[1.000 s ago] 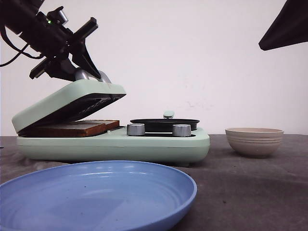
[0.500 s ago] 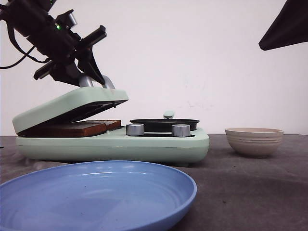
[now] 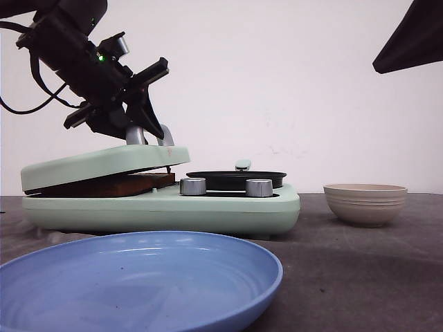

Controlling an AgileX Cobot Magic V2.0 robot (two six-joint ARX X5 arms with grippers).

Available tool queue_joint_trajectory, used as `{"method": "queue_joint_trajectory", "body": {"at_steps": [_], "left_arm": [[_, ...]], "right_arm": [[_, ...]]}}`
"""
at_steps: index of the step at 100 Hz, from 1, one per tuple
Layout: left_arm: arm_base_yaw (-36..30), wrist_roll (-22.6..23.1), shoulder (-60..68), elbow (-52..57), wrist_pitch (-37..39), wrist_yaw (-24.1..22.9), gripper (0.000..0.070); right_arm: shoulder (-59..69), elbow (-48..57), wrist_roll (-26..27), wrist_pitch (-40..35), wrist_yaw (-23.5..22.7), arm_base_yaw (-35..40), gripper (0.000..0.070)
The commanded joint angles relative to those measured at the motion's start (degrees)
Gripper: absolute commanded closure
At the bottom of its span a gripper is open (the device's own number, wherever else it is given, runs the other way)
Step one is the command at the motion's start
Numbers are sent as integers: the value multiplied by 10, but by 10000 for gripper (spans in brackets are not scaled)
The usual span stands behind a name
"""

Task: Make breakfast with bread and shrimp
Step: 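Lower the press lid over the bread with the left gripper and release, then move the right gripper over the beige shrimp bowl and lower it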

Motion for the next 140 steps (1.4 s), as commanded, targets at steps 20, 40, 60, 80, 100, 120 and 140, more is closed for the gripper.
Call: {"method": "queue_joint_trajectory", "body": {"at_steps": [20,40,60,80,100,120,140], "left_arm": [[9,53,31,-16,-51,-18,294],[9,48,31,-13,-48,-13,190],[10,48,25,18,-61,26,173],[10,44,-5,69,-77,57,179],[12,44,-78,82,-60,57,179],[28,44,-166,82,-74,57,179],[37,50,-249,77,-120,57,179]], "right_arm": [[3,1,6,3,2,5,700],[3,1,6,0,2,5,700],[3,1,6,-6,2,5,700],[2,1,6,-5,2,5,700],[-6,1,6,-2,6,5,700],[-37,2,5,1,25,4,700],[-58,2,6,0,34,4,556]]}}
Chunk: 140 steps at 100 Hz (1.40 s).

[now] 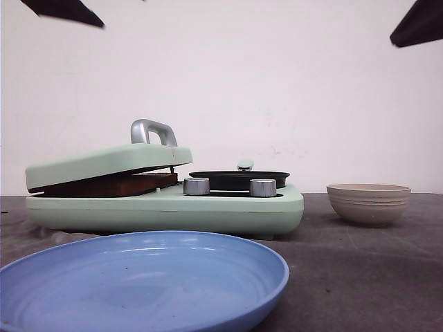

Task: Make breakfast with bread and shrimp
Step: 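Move the right gripper over the beige shrimp bowl and lower it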

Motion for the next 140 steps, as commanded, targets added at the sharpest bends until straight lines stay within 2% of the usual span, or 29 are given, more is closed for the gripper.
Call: {"method": "queue_joint_trajectory", "body": {"at_steps": [1,18,41,56,67,86,100,118,140], "left_arm": [[-2,3,-17,6,-6,3,180],[-2,5,-89,-31,-15,3,184],[-2,-23,-219,-148,4,2,185],[-2,-54,-316,-239,14,1,185],[-2,-62,-386,-292,-8,-7,185],[-2,-64,-489,-347,-60,-39,185],[-2,-56,-540,-364,-101,-54,185],[-2,-52,-578,-381,-119,-58,185],[-2,-38,-588,-388,-140,-60,185]], "right_arm": [[1,2,6,6,2,4,552],[9,2,18,7,1,-3,552],[31,21,31,1,-10,-38,552],[78,63,23,-18,-16,-81,552],[131,117,-12,-54,-19,-123,550],[242,229,-80,-121,-38,-200,397],[324,301,-94,-166,-47,-251,396],[420,360,-88,-183,-50,-298,396],[542,415,-69,-187,-96,-336,386]]}}
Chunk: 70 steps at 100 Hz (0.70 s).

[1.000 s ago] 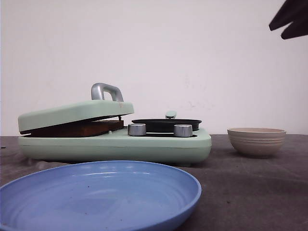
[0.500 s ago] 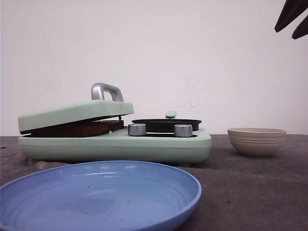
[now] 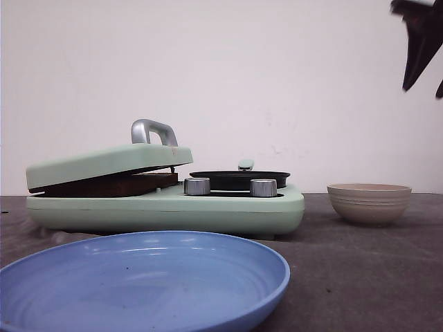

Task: Make breakfast with bread and shrimp
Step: 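Move the right gripper over the beige shrimp bowl and lower it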

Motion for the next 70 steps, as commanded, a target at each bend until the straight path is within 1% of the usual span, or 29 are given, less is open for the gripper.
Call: {"method": "queue_joint_trajectory", "body": {"at_steps": [1,10,38,61,70], "left_arm": [[-2,16,0,-1,2,-4,185],[-2,23,0,-3,6,-10,185],[-2,23,0,-25,18,-14,185],[-2,-2,0,-71,61,-14,185],[-2,-3,0,-81,71,-14,185]], "right_arm": [[42,23,10,-1,-8,-7,383],[92,48,10,-10,-9,-16,353],[219,125,5,-12,-19,-37,353],[291,171,-15,-20,-19,-40,353],[310,181,-16,-17,-19,-40,353]]}}
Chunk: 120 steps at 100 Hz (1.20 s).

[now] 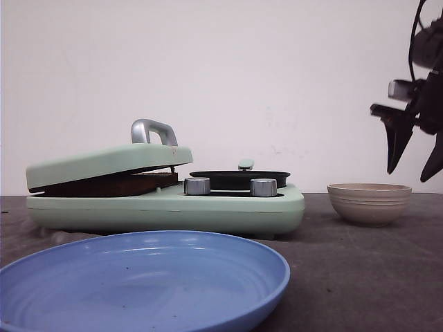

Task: Make breakfast with bread and shrimp
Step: 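Move the right gripper over the beige shrimp bowl and lower it, then grip the beige bowl rim with the right gripper and lift it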

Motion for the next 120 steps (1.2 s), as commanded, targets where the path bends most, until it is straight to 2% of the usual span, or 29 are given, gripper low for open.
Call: {"method": "queue_joint_trajectory", "body": {"at_steps": [1,43,120], "left_arm": [[-2,-7,0,-2,13,-1,185],[-2,-7,0,-3,16,-1,185],[-2,-7,0,-3,16,-1,185]], "right_arm": [[20,19,-10,4,-1,-1,353],[78,22,-21,15,0,-1,356],[98,22,-33,16,-1,9,381]]}}
